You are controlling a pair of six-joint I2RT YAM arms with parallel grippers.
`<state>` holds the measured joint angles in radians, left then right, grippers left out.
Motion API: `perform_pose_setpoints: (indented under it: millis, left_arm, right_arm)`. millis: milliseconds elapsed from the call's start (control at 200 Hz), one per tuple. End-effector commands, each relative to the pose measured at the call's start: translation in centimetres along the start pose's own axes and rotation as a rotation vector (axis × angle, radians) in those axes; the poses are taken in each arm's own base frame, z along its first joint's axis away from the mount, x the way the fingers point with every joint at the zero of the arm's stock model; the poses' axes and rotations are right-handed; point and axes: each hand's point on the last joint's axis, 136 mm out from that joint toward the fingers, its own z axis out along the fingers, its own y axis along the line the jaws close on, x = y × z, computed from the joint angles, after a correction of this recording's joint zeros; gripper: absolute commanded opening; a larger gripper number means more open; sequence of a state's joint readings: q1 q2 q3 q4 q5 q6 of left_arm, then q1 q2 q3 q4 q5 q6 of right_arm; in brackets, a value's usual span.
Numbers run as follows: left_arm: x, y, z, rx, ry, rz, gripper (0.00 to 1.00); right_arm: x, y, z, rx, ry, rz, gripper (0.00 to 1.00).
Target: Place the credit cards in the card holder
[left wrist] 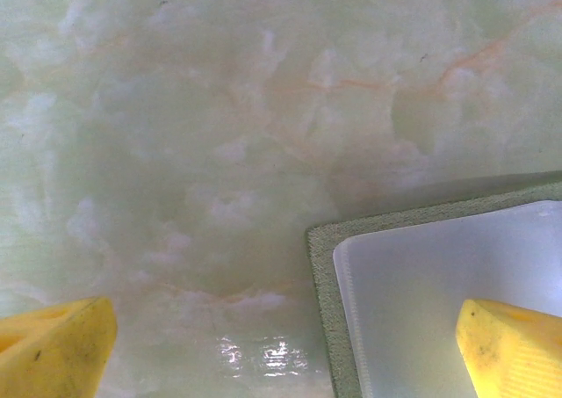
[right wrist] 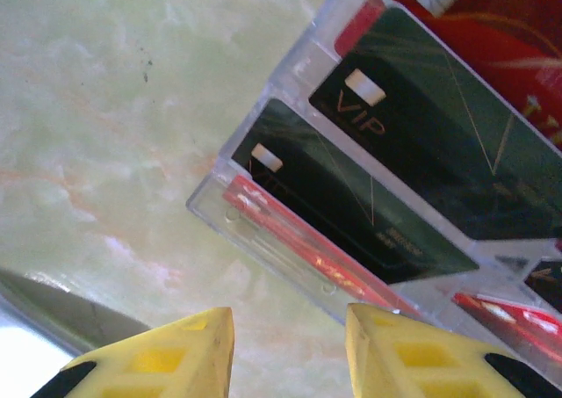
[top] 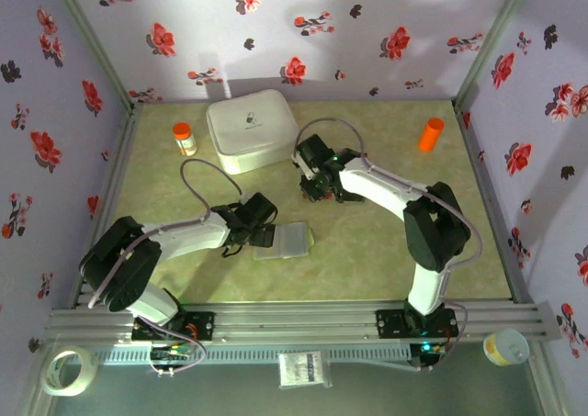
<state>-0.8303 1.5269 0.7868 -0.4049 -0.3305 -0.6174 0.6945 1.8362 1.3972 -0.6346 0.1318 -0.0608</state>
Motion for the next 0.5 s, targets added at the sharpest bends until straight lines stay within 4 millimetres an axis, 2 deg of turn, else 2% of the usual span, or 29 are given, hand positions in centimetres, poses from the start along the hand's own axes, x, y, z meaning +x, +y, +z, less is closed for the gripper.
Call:
perform_pose_setpoints:
  millis: [0,305,495]
  left_arm:
    - [-0.6,0.5,-0.2,-0.032,-0.005,0.015,1.00]
    - [-0.8,0.4,-0.4,-0.028,-0.010,0.014,1.00]
    - [-0.8,0.5,-0.4,-0.030,-0.010,0.012,1.00]
  right_arm:
    - [0.3,-0.8,0.7,0.070,0.051,-0.083,0.39]
    - [-0.2,-1.9,2.4,0.153,0.075,-0.143,0.39]
    - [0.6,-1.9,3.7,0.160,0.113,-0.166,0.38]
